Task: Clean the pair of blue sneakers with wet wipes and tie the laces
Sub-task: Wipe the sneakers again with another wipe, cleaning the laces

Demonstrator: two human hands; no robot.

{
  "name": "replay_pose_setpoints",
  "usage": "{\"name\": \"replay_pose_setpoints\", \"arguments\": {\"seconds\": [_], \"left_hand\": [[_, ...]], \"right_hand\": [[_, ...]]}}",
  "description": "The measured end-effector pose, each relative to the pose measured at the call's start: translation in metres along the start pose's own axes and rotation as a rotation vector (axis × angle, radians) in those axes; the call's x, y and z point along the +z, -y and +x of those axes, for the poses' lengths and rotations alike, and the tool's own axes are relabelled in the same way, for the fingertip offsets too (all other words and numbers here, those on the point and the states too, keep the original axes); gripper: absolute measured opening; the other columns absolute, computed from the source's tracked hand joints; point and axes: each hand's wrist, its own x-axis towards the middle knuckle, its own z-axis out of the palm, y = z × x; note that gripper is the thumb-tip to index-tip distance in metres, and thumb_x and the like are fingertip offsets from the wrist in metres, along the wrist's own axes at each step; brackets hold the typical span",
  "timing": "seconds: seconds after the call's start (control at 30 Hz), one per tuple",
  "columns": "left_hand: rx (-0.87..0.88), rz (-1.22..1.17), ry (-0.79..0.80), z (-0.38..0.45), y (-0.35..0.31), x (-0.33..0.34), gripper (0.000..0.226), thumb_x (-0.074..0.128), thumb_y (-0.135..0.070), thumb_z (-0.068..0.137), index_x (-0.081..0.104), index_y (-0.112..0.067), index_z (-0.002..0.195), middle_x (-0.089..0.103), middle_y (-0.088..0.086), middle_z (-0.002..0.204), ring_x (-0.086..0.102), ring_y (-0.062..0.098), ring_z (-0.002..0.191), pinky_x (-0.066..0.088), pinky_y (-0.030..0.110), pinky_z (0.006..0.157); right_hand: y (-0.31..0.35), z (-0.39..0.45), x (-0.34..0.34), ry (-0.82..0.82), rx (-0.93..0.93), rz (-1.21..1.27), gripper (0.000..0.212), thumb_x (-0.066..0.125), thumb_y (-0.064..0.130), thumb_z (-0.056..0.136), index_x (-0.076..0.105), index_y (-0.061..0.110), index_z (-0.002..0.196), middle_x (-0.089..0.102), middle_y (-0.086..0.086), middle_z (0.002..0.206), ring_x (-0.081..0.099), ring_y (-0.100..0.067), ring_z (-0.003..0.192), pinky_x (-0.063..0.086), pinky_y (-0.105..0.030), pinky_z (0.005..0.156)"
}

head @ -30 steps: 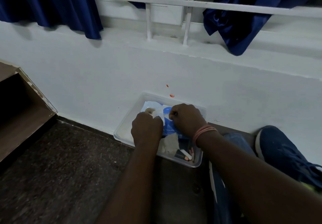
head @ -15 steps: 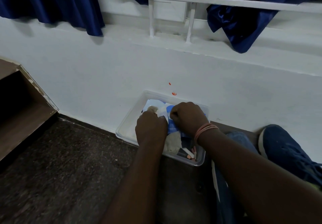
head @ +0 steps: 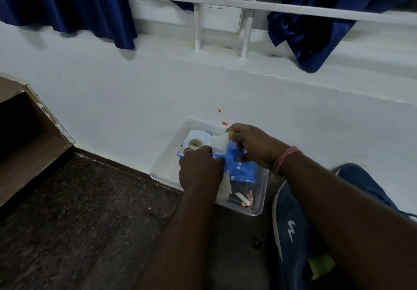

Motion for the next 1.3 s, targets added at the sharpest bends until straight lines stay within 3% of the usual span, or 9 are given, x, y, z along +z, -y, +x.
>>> {"name": "replay_pose_setpoints", "arguments": {"seconds": [0.17, 0.3, 0.4, 0.53, 0.63, 0.7, 0.83, 1.03, 1.3], "left_hand": [[-0.026, -0.007, -0.004, -0.003, -0.005, -0.002, 0.049, 0.071, -0.051, 0.086, 0.066, -0.025, 0.126, 0.06, 0.009, 0.128, 0.059, 0.029, 0.116, 0.053, 0.046, 0.097], [-0.004, -0.011, -0.067, -0.014, -0.021, -0.019, 0.046, 0.068, -0.046, 0.089, 0.065, -0.02, 0.127, 0.06, 0.01, 0.129, 0.056, 0.032, 0.123, 0.044, 0.039, 0.101], [0.116, -0.361, -0.125, -0.031, -0.045, -0.039, 0.026, 0.062, -0.018, 0.091, 0.073, -0.018, 0.114, 0.069, 0.004, 0.119, 0.062, 0.024, 0.115, 0.044, 0.029, 0.098], [0.004, -0.985, 0.535, -0.084, -0.079, -0.074, 0.022, 0.063, -0.033, 0.098, 0.074, -0.017, 0.108, 0.077, 0.006, 0.106, 0.075, 0.021, 0.093, 0.057, 0.029, 0.073], [0.113, -0.885, 0.819, -0.116, -0.086, -0.083, 0.032, 0.071, -0.034, 0.092, 0.072, -0.011, 0.115, 0.077, 0.005, 0.097, 0.073, 0.019, 0.082, 0.055, 0.026, 0.063], [0.167, -0.795, 0.844, -0.13, -0.083, -0.08, 0.039, 0.084, -0.03, 0.081, 0.072, -0.018, 0.116, 0.078, 0.002, 0.099, 0.072, 0.016, 0.085, 0.056, 0.026, 0.067], [0.181, -0.712, 0.722, -0.157, -0.071, -0.062, 0.031, 0.088, -0.01, 0.075, 0.075, -0.016, 0.102, 0.078, 0.006, 0.097, 0.07, 0.016, 0.081, 0.057, 0.032, 0.072], [-0.087, -0.959, 0.657, -0.199, -0.052, -0.055, 0.019, 0.072, -0.016, 0.091, 0.074, -0.003, 0.104, 0.075, 0.024, 0.102, 0.071, 0.035, 0.088, 0.057, 0.049, 0.087], [-0.236, -1.193, 0.625, -0.209, -0.055, -0.057, 0.013, 0.055, -0.013, 0.101, 0.067, -0.008, 0.102, 0.075, 0.009, 0.086, 0.071, 0.018, 0.071, 0.061, 0.031, 0.058]], "right_hand": [[0.027, -0.03, -0.025, 0.036, -0.03, 0.542, 0.023, 0.042, 0.014, 0.1, 0.058, 0.008, 0.116, 0.061, -0.014, 0.103, 0.058, -0.021, 0.081, 0.043, -0.032, 0.063], [0.032, -0.071, -0.037, -0.052, -0.002, 0.764, 0.042, 0.044, 0.02, 0.099, 0.058, 0.003, 0.134, 0.064, -0.019, 0.13, 0.061, -0.032, 0.11, 0.05, -0.044, 0.091], [0.021, -0.107, -0.034, -0.153, 0.016, 0.892, 0.043, 0.044, 0.02, 0.099, 0.061, 0.001, 0.133, 0.062, -0.019, 0.135, 0.059, -0.035, 0.117, 0.044, -0.052, 0.109], [0.01, -0.152, -0.024, -0.248, 0.011, 1.008, 0.043, 0.038, 0.016, 0.101, 0.076, -0.005, 0.103, 0.074, -0.021, 0.107, 0.072, -0.032, 0.094, 0.061, -0.043, 0.082], [-0.001, -0.182, -0.016, -0.38, 0.004, 0.869, 0.029, 0.042, 0.007, 0.103, 0.066, -0.007, 0.112, 0.073, -0.012, 0.085, 0.071, -0.024, 0.074, 0.061, -0.035, 0.064], [-0.013, -0.201, -0.01, -0.509, 0.005, 0.712, 0.025, 0.051, 0.015, 0.103, 0.066, -0.005, 0.104, 0.075, -0.011, 0.082, 0.073, -0.023, 0.074, 0.061, -0.035, 0.065], [-0.033, -0.237, -0.002, -0.659, 0.039, 0.522, 0.051, 0.064, 0.041, 0.095, 0.064, -0.009, 0.104, 0.067, -0.033, 0.1, 0.069, -0.044, 0.091, 0.055, -0.06, 0.081], [-0.042, -0.284, -0.001, -0.3, -0.051, 0.729, 0.036, 0.071, 0.012, 0.087, 0.063, 0.001, 0.12, 0.072, -0.025, 0.109, 0.069, -0.042, 0.102, 0.055, -0.053, 0.092], [-0.059, -0.301, -0.01, -0.446, -0.033, 0.469, 0.036, 0.069, -0.007, 0.086, 0.067, 0.012, 0.117, 0.077, -0.011, 0.09, 0.074, -0.023, 0.081, 0.058, -0.031, 0.07]]}}
